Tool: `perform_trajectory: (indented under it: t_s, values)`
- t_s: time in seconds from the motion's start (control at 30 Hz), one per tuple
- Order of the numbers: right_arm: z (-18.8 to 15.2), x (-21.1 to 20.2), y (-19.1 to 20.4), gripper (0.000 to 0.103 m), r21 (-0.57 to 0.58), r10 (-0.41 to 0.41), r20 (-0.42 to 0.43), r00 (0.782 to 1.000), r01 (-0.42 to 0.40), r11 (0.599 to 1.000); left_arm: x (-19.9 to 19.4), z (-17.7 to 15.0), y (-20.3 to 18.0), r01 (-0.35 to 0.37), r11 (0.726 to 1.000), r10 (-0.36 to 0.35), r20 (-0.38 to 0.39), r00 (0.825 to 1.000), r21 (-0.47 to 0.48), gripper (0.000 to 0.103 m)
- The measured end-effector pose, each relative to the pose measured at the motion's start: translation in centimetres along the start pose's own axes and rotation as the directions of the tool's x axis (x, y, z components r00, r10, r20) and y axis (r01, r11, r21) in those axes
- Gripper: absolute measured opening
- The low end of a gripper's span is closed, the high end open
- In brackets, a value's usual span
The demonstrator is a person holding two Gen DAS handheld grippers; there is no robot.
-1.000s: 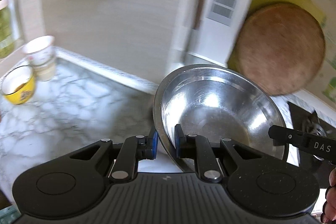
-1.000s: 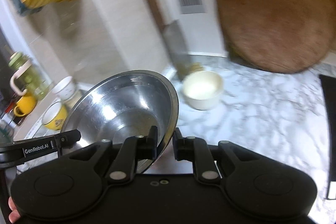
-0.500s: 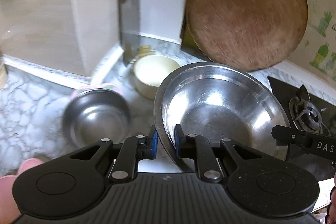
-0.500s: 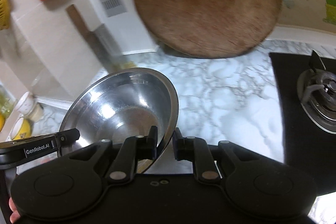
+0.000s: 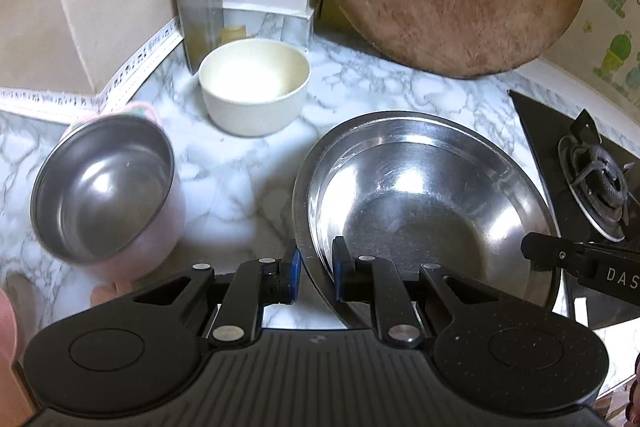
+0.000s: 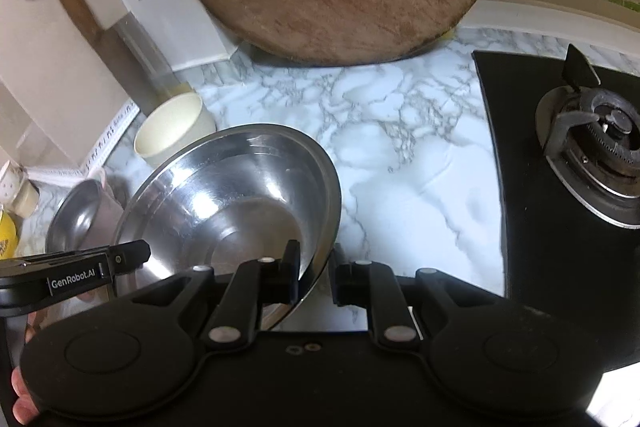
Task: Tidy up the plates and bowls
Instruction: 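Lift the steel bowl with both tools and carry it toward the cream bowl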
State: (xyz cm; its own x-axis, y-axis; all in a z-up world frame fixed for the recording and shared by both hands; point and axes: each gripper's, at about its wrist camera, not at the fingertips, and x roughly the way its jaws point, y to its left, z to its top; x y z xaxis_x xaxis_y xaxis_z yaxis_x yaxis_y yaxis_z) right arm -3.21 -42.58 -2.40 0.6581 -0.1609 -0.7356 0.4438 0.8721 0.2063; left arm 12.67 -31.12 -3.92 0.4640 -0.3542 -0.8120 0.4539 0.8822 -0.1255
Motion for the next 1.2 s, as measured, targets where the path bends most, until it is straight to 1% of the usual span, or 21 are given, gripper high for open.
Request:
perform_trajectory:
  t_s: [0.17,0.33,0.57,0.7,0.93,1.2]
  values:
    - [-1.3,0.0,0.9,0.016,-0.031,0.016,-0.007,1.0,-0.016,0.999,-0.3,-1.6,1.4,-0.01,1.0,0.01,-0.017,1.0,-0.019,0.015]
    - [-3.0,0.0,2.1,0.016,-0.032,0.04,-0.043,0.998,-0.042,0.999,-1.2,-3.4,2.8,-0.018,0.999,0.017,-0.041,0.999,-0.046,0.015]
    - [-4.7,0.2,2.7,0.016,-0.029,0.053,-0.078,0.996,-0.055,0.998,-1.6,-5.1,3.4,-0.018,0.999,0.016,-0.042,0.999,-0.035,0.015]
    - [-5.2,0.3,2.9,0.016,-0.029,0.051,-0.083,0.995,-0.054,0.998,-1.4,-5.4,3.4,-0.024,1.0,0.023,-0.053,0.998,-0.02,0.015]
    - [-5.4,0.5,2.8,0.017,-0.021,0.042,-0.096,0.995,-0.044,0.999,-1.4,-5.6,3.6,-0.012,1.0,0.011,-0.06,0.998,-0.013,0.015]
    - [-5.3,0.0,3.0,0.017,-0.037,0.026,-0.08,0.996,-0.029,0.999,-1.4,-5.7,3.8,0.001,1.0,-0.001,-0.062,0.998,-0.004,0.015]
